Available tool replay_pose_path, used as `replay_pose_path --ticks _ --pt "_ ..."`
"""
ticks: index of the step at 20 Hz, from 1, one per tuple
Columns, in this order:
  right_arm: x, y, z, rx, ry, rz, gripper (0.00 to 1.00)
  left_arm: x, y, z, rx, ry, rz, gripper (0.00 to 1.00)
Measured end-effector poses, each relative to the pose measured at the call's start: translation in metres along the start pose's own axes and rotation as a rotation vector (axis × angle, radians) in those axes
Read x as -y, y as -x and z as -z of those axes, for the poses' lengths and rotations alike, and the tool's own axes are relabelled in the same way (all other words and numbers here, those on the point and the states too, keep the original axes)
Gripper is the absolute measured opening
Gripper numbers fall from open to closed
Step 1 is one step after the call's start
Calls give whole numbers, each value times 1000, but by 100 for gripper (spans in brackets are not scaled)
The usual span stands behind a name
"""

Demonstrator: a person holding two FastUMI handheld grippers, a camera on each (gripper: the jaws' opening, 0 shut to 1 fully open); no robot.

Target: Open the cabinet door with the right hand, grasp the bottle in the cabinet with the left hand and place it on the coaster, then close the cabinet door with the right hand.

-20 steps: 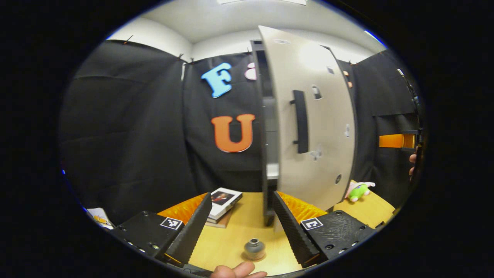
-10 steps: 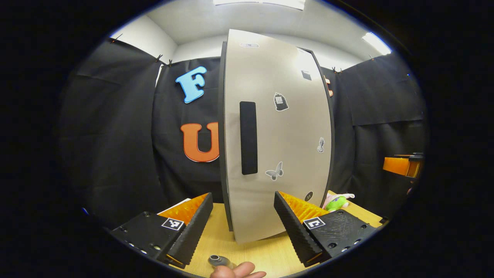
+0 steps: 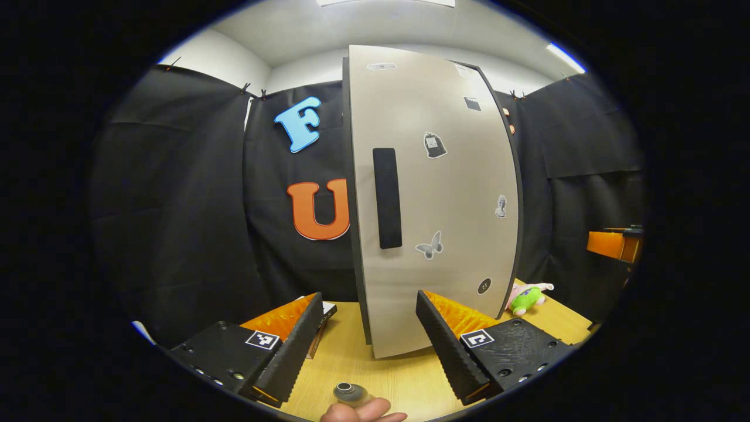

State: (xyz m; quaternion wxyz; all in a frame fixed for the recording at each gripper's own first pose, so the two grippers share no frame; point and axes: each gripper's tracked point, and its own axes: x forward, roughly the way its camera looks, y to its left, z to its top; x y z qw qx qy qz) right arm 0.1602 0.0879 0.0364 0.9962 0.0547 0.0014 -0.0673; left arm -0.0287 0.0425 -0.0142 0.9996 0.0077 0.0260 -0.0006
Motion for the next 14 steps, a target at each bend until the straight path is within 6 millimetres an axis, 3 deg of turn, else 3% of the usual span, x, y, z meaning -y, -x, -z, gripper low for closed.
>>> replay_pose_path --ticks 2,4,9,14 --pt "-7 -1 5 -9 18 -7 97 6 0 -4 1 22 15 100" --pt "-11 -1 8 -10 35 -12 98 8 -2 -7 1 32 14 96" --pt "-16 -1 7 -8 44 -25 95 2 -2 -3 -9 32 -20 97" --pt "-15 -5 3 -6 37 -24 95 -4 0 -12 28 13 -39 96"
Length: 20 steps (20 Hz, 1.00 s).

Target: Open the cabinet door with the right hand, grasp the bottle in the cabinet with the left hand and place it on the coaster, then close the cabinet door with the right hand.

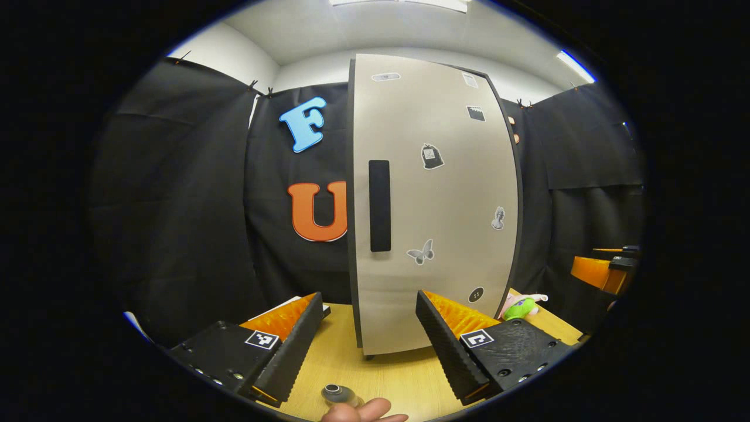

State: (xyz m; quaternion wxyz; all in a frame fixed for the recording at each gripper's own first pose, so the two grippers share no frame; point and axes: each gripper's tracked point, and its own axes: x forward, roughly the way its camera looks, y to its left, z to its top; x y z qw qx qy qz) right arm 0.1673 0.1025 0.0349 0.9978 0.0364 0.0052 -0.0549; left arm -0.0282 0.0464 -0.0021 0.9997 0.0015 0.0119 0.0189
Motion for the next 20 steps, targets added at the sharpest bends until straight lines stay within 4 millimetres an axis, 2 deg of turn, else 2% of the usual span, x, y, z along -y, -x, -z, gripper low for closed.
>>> replay_pose_path --ticks 9,12,19,20 --pt "-13 -3 1 -13 8 -28 94 8 4 -2 10 4 19 96" --pt "-14 -3 4 -31 -2 -30 98 5 6 -4 14 14 18 97" --pt "-14 3 -1 -22 -11 -24 94 0 16 -5 16 19 15 96" --pt "-15 5 -1 -21 -11 -26 97 -1 18 -5 17 20 13 96"
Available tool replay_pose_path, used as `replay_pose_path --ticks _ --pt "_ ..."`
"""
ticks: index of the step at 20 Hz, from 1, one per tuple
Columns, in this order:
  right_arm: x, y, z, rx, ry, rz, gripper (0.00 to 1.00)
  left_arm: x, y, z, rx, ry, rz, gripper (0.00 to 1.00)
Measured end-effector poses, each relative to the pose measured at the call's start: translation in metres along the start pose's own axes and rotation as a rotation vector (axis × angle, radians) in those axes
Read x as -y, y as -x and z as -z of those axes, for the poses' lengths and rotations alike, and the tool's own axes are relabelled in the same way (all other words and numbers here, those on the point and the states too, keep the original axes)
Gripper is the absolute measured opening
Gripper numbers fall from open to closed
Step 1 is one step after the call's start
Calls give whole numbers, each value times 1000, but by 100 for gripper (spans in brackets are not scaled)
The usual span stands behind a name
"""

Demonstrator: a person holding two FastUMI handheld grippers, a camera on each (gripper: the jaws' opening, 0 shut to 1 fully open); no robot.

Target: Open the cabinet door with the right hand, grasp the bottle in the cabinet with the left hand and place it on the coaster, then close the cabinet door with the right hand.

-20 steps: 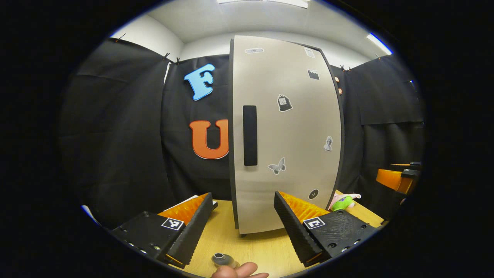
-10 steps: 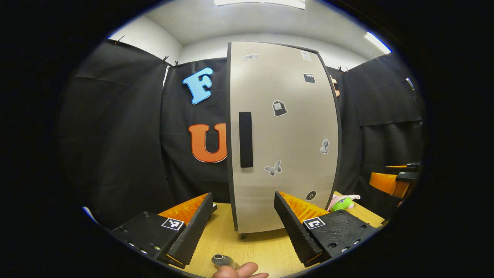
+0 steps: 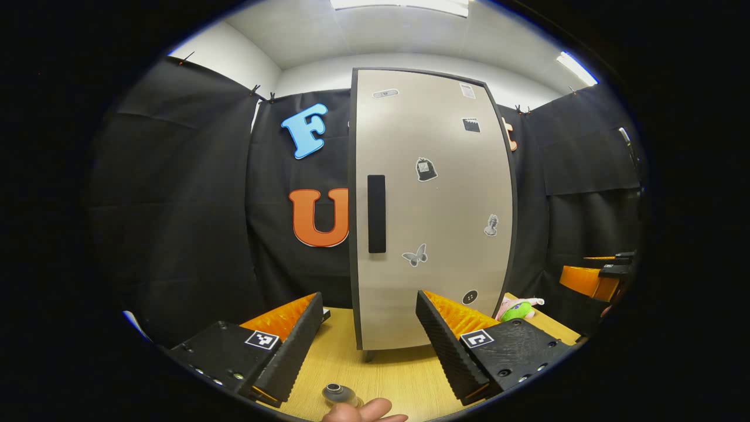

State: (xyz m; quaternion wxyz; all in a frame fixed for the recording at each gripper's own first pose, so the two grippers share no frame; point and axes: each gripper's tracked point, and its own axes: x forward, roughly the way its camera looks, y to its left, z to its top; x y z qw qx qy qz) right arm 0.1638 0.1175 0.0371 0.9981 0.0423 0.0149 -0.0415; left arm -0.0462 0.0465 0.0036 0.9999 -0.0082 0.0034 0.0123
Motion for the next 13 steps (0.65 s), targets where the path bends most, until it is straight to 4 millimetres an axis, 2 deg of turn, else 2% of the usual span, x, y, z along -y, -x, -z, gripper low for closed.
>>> replay_pose_path --ticks 2,9,13 --pt "-4 2 -2 6 1 -4 94 0 3 0 1 1 2 96" --pt "-17 6 2 -12 -14 -11 95 -2 5 -4 5 11 15 96" --pt "-19 6 1 -15 -36 10 97 -4 8 7 -16 9 36 96"
